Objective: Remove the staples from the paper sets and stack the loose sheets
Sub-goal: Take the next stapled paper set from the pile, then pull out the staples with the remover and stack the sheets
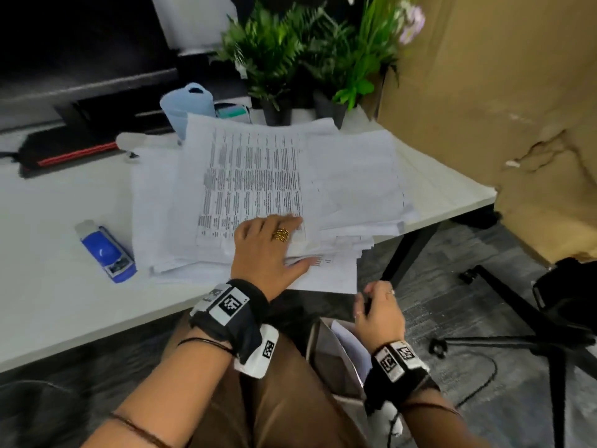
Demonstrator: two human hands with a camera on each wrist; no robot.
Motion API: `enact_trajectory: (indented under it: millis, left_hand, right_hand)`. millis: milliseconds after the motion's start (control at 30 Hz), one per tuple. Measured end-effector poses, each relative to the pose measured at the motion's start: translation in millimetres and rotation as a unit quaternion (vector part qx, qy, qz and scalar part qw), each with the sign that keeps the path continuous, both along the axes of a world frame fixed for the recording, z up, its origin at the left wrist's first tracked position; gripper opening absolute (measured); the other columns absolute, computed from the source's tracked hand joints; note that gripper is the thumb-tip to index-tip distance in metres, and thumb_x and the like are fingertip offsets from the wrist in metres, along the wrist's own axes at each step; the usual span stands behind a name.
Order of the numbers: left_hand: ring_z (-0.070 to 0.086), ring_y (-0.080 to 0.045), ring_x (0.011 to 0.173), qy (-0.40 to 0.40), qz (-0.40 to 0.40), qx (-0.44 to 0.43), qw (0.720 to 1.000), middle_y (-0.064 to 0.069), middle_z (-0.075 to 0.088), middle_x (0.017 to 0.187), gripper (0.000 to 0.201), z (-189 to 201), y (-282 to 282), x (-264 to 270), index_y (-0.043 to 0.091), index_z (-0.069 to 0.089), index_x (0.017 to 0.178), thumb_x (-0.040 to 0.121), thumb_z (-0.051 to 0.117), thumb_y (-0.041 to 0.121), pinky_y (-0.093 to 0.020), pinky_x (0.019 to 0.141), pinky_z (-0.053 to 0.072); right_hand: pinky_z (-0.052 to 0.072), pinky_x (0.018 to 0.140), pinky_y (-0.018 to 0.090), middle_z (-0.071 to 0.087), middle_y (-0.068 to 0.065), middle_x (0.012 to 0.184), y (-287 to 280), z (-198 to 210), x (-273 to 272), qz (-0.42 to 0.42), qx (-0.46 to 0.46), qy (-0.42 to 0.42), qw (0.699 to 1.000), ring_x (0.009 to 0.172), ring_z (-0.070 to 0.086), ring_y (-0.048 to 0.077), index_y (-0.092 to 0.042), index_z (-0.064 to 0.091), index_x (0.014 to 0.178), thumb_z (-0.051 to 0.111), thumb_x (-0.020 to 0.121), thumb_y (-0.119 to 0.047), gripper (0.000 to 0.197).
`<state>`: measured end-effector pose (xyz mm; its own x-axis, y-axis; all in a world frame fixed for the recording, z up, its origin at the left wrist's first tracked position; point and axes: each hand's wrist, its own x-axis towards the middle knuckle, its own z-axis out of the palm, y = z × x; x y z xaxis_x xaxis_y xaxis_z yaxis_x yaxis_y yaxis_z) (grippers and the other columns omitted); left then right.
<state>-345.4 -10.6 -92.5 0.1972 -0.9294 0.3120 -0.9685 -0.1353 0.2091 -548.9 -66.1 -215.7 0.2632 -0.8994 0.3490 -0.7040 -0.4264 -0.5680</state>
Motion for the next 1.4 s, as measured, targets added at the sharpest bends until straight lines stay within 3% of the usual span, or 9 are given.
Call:
enact_trajectory:
  millis: [267, 400, 567, 667, 800, 933, 1133, 1267, 1400]
  left_hand:
    - [0.012, -0.026, 0.142, 0.007, -0.039, 0.115, 0.993, -0.005, 0.010, 0.156, 0.065, 30.3, 28.9, 25.1, 0.025, 0.020, 0.148, 0.093, 0.049, 0.042, -0.038, 0.116, 0.013]
    - [0.047, -0.024, 0.124, -0.018, -0.021, 0.104, 0.994, -0.007, 0.048, 0.138, 0.052, 36.1, 48.7, 45.4, 0.028, 0.034, 0.143, 0.095, 0.038, 0.009, -0.031, 0.102, 0.038]
    - [0.055, -0.021, 0.113, -0.063, -0.033, 0.066, 0.995, -0.002, 0.058, 0.127, 0.040, 37.1, 69.9, 56.6, 0.028, 0.047, 0.134, 0.098, 0.037, 0.016, -0.029, 0.092, 0.042]
    - [0.040, -0.014, 0.129, 0.041, -0.106, 0.098, 0.989, 0.005, 0.041, 0.145, 0.049, 30.3, 80.9, 69.9, 0.031, 0.038, 0.141, 0.093, 0.051, 0.033, -0.025, 0.105, 0.033]
    - [0.030, -0.005, 0.133, 0.214, -0.141, 0.076, 0.964, 0.011, 0.034, 0.145, 0.063, 32.3, 99.8, 93.2, 0.030, 0.044, 0.137, 0.080, 0.066, 0.047, -0.013, 0.107, 0.018]
    - [0.029, -0.001, 0.130, 0.210, -0.078, -0.058, 0.973, 0.014, 0.036, 0.140, 0.042, 55.1, 111.3, 128.3, 0.031, 0.050, 0.130, 0.089, 0.058, 0.039, -0.005, 0.099, 0.011]
    - [0.018, -0.018, 0.138, 0.172, 0.048, -0.232, 0.956, 0.000, 0.028, 0.149, 0.058, 127.1, 120.0, 176.1, 0.024, 0.048, 0.133, 0.080, 0.070, 0.034, -0.039, 0.116, 0.019]
    - [0.001, -0.020, 0.143, 0.064, 0.118, -0.276, 0.952, -0.002, 0.015, 0.154, 0.087, 172.0, 125.6, 193.4, 0.025, 0.030, 0.144, 0.072, 0.071, 0.052, -0.046, 0.115, -0.001]
    - [0.047, -0.019, 0.122, 0.045, 0.171, -0.205, 0.963, 0.003, 0.056, 0.125, 0.065, 180.9, 136.3, 202.8, 0.031, 0.037, 0.136, 0.080, 0.056, 0.059, -0.052, 0.112, -0.004]
  right_hand:
    - [0.033, 0.066, 0.019, 0.051, 0.007, 0.089, 19.0, 142.5, 28.7, 0.012, -0.214, -0.168, 0.962, 0.080, 0.046, 0.016, -0.014, 0.048, 0.093, 0.039, 0.081, -0.021, 0.017]
    - [0.037, 0.074, 0.029, 0.062, 0.012, 0.085, 14.2, 163.8, 83.9, 0.089, -0.068, -0.016, 0.994, 0.086, 0.056, 0.027, -0.007, 0.062, 0.092, 0.034, 0.091, -0.042, 0.044]
    - [0.044, 0.087, 0.036, 0.066, 0.024, 0.094, 18.6, 186.2, 131.6, 0.054, 0.234, -0.083, 0.967, 0.093, 0.060, 0.035, 0.005, 0.065, 0.088, 0.039, 0.098, -0.041, 0.054]
    - [0.043, 0.099, 0.040, 0.055, 0.022, 0.124, 13.4, 192.8, 144.8, 0.035, 0.351, -0.200, 0.914, 0.112, 0.053, 0.035, 0.003, 0.052, 0.124, 0.054, 0.090, -0.014, 0.038]
    - [0.043, 0.101, 0.039, 0.057, 0.015, 0.125, 9.8, 188.0, 145.2, 0.035, 0.242, -0.105, 0.964, 0.120, 0.053, 0.030, 0.001, 0.049, 0.129, 0.058, 0.082, 0.007, 0.048]
    - [0.046, 0.096, 0.039, 0.066, 0.008, 0.111, 23.5, 199.2, 143.5, 0.094, 0.128, -0.161, 0.974, 0.106, 0.061, 0.024, -0.013, 0.058, 0.116, 0.058, 0.084, 0.007, 0.037]
    - [0.050, 0.084, 0.016, 0.066, -0.005, 0.107, 56.1, 222.9, 148.3, 0.217, 0.065, -0.297, 0.928, 0.095, 0.063, 0.001, -0.025, 0.058, 0.104, 0.053, 0.087, 0.011, 0.040]
    - [0.052, 0.084, 0.019, 0.070, -0.006, 0.103, 68.3, 217.8, 155.5, 0.295, 0.092, -0.304, 0.901, 0.098, 0.064, 0.005, -0.020, 0.060, 0.105, 0.055, 0.087, 0.010, 0.036]
    - [0.049, 0.083, 0.015, 0.070, -0.009, 0.105, 82.4, 204.1, 175.3, 0.363, 0.151, -0.268, 0.880, 0.099, 0.064, 0.005, -0.017, 0.061, 0.108, 0.054, 0.088, 0.009, 0.033]
